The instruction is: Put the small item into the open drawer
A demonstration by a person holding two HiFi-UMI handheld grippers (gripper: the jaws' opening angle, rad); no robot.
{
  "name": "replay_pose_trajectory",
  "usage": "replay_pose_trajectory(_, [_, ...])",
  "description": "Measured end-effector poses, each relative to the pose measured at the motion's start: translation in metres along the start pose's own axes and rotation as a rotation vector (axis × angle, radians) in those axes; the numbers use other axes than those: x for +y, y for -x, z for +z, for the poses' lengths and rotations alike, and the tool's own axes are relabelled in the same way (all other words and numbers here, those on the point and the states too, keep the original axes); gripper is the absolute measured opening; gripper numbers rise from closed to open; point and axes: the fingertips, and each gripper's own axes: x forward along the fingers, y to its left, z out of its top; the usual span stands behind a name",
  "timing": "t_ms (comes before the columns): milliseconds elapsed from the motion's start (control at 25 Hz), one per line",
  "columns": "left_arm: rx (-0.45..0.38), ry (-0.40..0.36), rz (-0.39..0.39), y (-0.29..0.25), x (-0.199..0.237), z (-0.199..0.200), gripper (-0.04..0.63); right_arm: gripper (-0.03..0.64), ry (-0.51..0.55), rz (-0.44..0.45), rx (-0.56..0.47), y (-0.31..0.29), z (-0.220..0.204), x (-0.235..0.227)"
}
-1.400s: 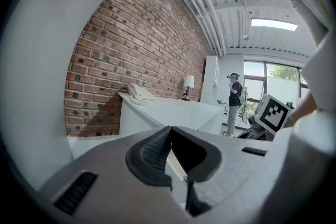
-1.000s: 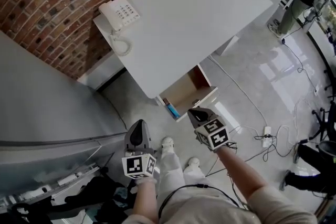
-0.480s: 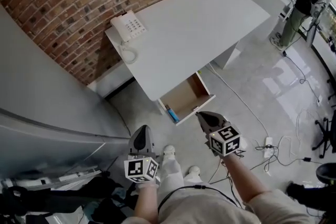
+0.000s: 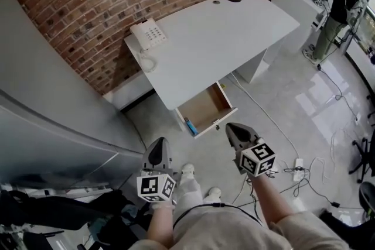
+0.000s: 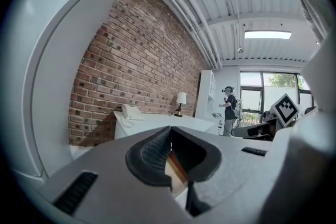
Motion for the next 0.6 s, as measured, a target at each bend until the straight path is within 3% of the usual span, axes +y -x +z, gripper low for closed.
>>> replay_pose_trajectory(600, [-0.082, -0.029, -0.012, 0.027, -0.025, 0.052, 0.005, 0.006, 0.063, 0.067, -0.102, 0.048, 0.042, 0.019])
